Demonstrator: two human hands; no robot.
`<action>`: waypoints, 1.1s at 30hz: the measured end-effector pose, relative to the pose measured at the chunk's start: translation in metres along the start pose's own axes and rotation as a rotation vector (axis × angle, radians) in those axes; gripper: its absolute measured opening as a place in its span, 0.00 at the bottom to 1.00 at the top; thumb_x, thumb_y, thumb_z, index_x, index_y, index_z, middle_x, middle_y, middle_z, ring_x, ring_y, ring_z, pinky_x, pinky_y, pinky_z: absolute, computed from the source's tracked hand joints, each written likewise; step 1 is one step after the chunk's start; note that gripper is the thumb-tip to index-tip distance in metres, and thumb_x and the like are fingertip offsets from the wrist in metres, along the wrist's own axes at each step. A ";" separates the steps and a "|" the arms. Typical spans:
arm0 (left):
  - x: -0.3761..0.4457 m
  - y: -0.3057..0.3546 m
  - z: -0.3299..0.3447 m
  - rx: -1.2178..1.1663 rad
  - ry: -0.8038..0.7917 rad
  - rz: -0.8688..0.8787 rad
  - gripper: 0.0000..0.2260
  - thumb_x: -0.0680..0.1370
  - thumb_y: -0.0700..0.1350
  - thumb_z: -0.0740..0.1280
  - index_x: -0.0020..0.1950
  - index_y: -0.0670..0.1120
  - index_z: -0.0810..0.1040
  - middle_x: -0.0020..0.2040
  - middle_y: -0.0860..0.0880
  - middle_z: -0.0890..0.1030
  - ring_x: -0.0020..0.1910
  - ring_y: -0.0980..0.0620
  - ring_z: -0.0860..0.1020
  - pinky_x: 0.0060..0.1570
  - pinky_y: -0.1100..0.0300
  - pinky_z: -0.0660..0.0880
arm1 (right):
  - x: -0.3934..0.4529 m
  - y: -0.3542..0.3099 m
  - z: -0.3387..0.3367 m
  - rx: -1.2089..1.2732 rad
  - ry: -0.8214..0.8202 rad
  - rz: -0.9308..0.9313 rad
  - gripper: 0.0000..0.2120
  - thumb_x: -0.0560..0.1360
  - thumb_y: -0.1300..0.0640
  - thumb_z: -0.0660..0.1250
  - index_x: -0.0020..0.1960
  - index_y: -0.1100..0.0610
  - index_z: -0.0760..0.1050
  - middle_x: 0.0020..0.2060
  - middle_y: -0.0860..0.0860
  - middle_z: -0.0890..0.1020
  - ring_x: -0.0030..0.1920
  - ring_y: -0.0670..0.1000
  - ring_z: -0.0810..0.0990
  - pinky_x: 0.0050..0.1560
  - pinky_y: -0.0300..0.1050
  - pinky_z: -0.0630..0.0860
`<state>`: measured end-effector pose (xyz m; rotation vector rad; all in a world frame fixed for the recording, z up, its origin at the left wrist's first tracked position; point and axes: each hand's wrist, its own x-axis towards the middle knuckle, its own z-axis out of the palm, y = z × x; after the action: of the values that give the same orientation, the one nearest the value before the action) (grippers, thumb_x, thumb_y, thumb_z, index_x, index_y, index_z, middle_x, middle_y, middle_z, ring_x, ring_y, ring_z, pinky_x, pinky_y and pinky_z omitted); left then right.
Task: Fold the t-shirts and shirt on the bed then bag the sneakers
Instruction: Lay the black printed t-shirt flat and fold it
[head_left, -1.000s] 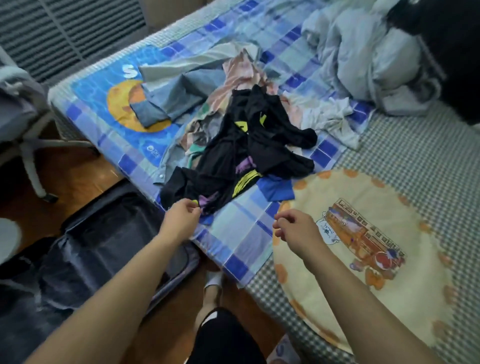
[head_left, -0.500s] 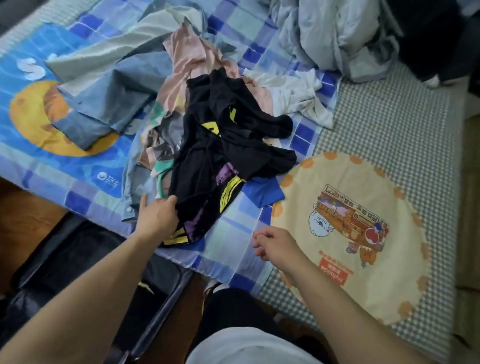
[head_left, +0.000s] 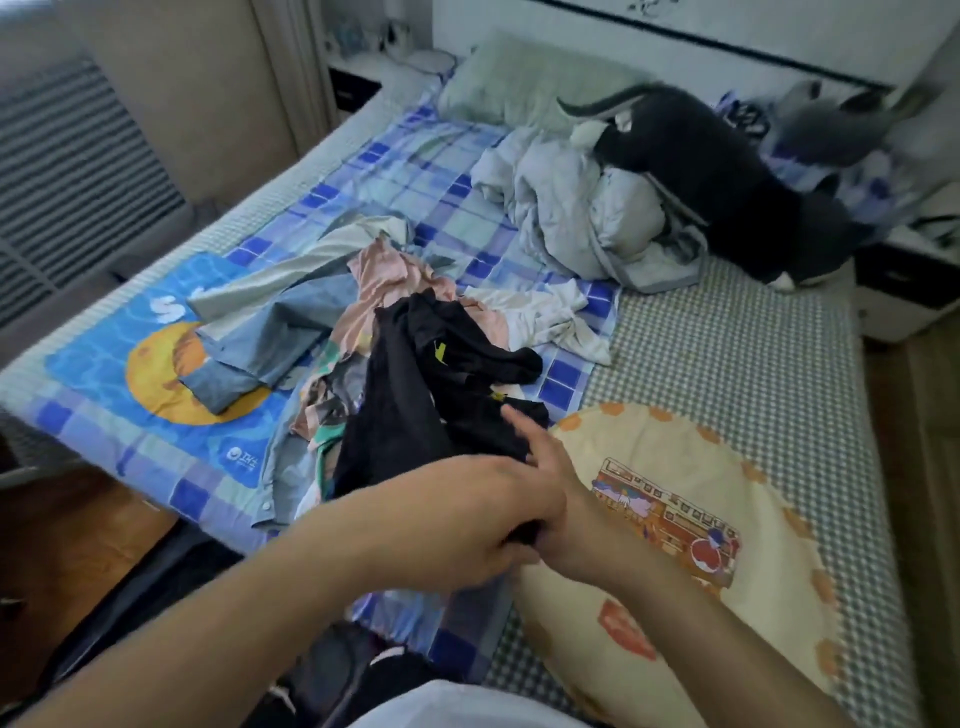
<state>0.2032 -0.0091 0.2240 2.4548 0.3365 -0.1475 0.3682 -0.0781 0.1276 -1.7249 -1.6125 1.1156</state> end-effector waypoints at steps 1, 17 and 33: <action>0.004 0.020 -0.014 0.023 -0.011 0.024 0.07 0.79 0.48 0.70 0.54 0.51 0.74 0.45 0.61 0.75 0.44 0.58 0.73 0.45 0.63 0.68 | -0.005 -0.002 -0.019 -0.080 -0.065 -0.087 0.37 0.70 0.58 0.77 0.76 0.47 0.68 0.75 0.54 0.65 0.72 0.45 0.65 0.75 0.43 0.59; 0.032 0.062 -0.138 0.701 0.881 -0.779 0.02 0.74 0.42 0.66 0.45 0.49 0.75 0.47 0.41 0.81 0.45 0.35 0.80 0.40 0.49 0.73 | -0.139 0.083 -0.296 -0.689 0.038 0.379 0.10 0.78 0.55 0.68 0.39 0.55 0.75 0.40 0.52 0.80 0.43 0.53 0.78 0.39 0.45 0.69; 0.109 0.166 -0.286 0.670 1.322 -0.630 0.07 0.78 0.38 0.63 0.53 0.45 0.79 0.49 0.36 0.81 0.46 0.34 0.80 0.40 0.49 0.71 | -0.219 -0.067 -0.520 -0.582 1.471 0.285 0.14 0.77 0.63 0.62 0.58 0.59 0.82 0.50 0.65 0.82 0.51 0.66 0.82 0.52 0.54 0.79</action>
<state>0.3599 0.0643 0.5261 2.5817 1.8346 1.3396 0.7785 -0.1999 0.5020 -2.2174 -0.6903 -0.6609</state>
